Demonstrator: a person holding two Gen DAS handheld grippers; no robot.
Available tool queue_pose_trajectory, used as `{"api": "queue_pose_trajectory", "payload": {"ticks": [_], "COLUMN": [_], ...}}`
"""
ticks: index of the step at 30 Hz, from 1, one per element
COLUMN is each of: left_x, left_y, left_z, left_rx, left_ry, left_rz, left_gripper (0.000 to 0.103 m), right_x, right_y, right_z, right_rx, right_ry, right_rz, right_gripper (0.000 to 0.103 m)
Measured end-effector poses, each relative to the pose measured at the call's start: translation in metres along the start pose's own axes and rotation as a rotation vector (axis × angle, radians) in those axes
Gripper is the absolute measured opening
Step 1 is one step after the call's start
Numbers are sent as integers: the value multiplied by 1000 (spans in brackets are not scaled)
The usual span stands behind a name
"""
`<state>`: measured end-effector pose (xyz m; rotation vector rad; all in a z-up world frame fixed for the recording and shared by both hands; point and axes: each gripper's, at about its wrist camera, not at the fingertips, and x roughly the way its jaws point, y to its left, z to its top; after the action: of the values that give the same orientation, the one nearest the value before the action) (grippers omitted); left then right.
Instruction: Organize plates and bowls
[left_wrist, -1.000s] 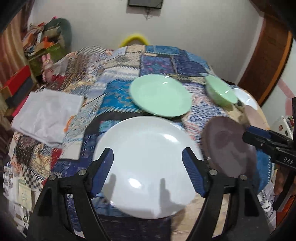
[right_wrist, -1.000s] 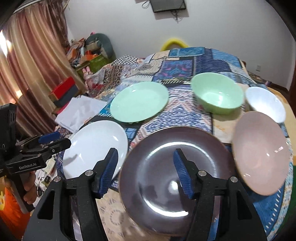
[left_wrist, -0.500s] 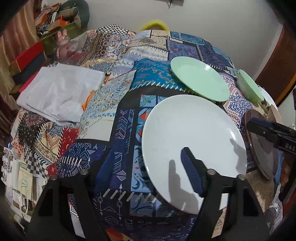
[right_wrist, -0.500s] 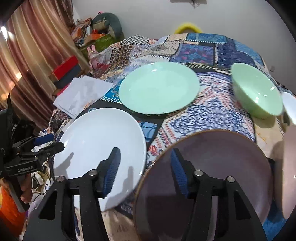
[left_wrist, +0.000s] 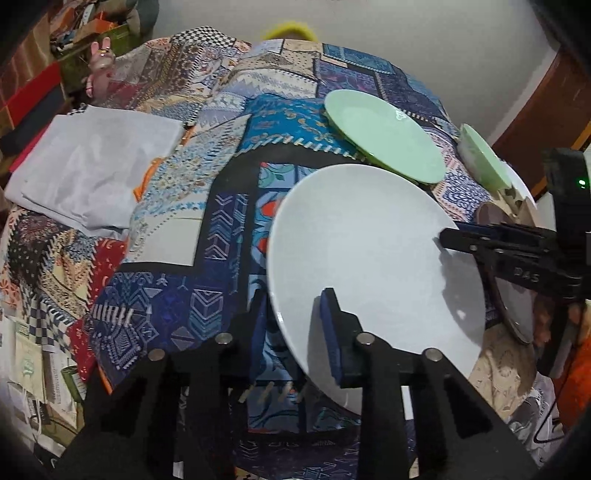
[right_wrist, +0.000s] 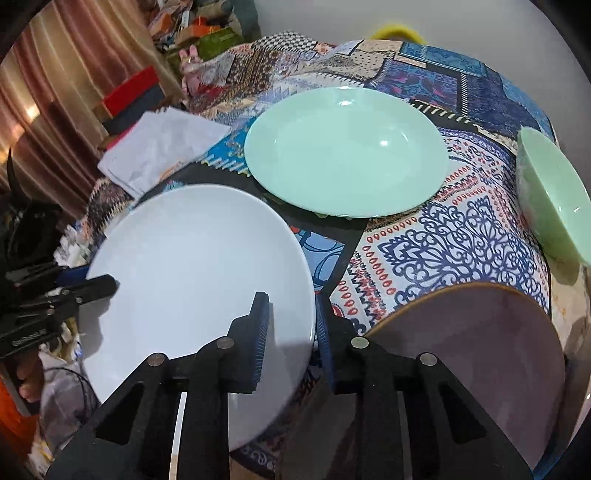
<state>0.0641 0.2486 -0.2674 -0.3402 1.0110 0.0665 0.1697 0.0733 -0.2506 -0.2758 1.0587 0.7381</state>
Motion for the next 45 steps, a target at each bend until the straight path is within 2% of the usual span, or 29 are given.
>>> {"api": "queue_pose_trajectory", "payload": {"ticks": [3,10,14,21,30,45], "left_x": [0,3,5,1,-3,-22], "left_y": [-3,13,20,21,14,-6], "left_z": [0,14,17,1,0,9], "left_rx": [7,-22,-43,-48,-57,-43], "left_ry": [-9,-16,1,19,4,-54], "left_rz": [19,40,21,-6,29,31], "left_gripper": [26,26,26,28,28,28], "right_x": [2,0,-1,1,-1,-24], "right_y": [0,2,6,11,9,1], "right_z": [-1,-4,-7,-13,-14,-17], "right_rx": [-1,39,46,50,80,104], "right_ry": [6,16,10,22,-10,-99], "right_rz": [-11,45,61,85,83,81], "right_gripper": [23,23,23,26,24,24]}}
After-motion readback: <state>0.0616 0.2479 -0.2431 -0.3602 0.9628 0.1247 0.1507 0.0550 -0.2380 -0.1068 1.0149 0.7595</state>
